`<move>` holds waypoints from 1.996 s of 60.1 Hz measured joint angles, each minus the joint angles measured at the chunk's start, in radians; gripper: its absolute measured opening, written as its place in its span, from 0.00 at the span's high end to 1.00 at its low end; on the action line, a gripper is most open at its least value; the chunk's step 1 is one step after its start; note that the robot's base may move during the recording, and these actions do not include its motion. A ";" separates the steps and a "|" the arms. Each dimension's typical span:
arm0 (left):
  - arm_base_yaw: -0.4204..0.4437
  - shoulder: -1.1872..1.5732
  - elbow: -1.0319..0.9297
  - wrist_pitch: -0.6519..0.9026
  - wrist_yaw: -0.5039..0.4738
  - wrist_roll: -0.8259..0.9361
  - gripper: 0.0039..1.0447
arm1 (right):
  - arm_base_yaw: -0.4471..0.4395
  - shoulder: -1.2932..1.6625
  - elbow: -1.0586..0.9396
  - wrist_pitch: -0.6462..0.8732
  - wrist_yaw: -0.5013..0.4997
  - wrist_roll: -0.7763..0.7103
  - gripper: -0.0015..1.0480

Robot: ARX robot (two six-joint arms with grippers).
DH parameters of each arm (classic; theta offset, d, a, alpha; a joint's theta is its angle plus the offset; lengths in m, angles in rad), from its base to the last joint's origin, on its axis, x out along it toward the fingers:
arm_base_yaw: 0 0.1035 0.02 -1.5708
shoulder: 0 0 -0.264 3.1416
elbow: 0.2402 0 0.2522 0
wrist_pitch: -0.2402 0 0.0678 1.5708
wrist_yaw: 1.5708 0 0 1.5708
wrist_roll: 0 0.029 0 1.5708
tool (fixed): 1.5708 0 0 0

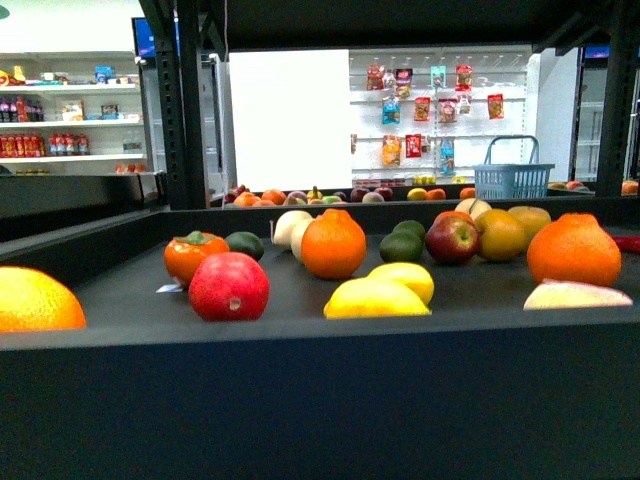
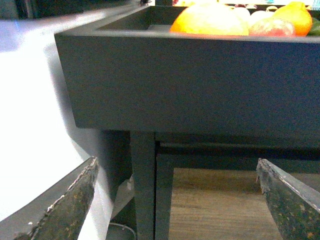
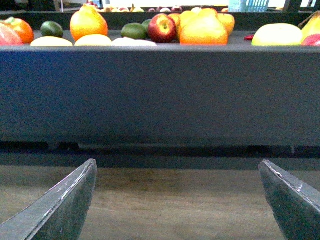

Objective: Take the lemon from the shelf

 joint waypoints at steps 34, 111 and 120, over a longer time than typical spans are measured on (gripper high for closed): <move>0.000 0.000 0.000 0.000 -0.001 0.000 0.08 | 0.000 0.000 0.000 0.000 0.000 0.000 0.07; 0.183 0.506 0.282 0.099 0.246 -0.565 0.08 | 0.000 0.000 0.000 0.000 0.000 0.000 0.07; 0.357 0.829 0.475 0.248 0.409 -0.756 0.08 | 0.000 0.000 0.000 0.000 0.000 0.000 0.07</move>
